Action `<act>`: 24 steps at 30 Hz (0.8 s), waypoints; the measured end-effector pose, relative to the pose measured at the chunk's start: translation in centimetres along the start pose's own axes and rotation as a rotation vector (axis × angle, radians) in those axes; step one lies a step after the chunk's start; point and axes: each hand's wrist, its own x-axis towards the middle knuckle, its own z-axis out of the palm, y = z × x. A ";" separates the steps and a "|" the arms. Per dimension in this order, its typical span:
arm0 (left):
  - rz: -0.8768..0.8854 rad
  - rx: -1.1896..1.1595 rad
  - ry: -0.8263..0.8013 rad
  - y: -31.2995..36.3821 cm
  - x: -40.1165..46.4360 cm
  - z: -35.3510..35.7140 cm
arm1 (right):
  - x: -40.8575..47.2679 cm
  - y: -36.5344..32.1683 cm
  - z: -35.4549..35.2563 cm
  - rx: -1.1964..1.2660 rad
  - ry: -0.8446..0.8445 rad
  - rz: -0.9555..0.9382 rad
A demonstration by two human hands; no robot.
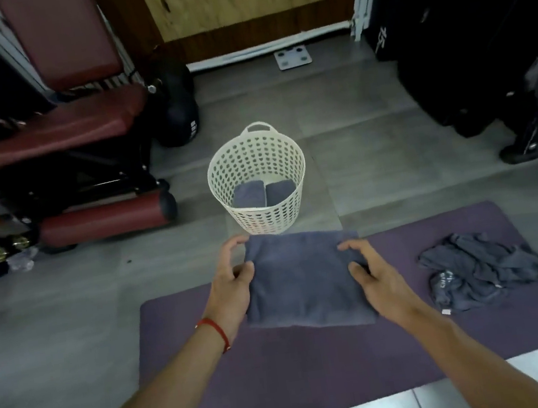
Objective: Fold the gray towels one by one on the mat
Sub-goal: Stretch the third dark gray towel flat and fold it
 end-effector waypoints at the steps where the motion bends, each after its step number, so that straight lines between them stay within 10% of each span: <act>1: -0.010 0.007 0.012 1.2 -0.6 -1.2 | -0.3 -1.7 0.1 0.001 -0.009 0.010; 13: -0.097 -0.046 0.091 3.0 8.4 -8.9 | 10.3 -9.7 3.3 0.052 0.008 0.046; 24: -0.324 -0.183 0.298 1.6 34.8 -0.9 | 46.7 -4.9 2.7 -0.087 -0.233 -0.081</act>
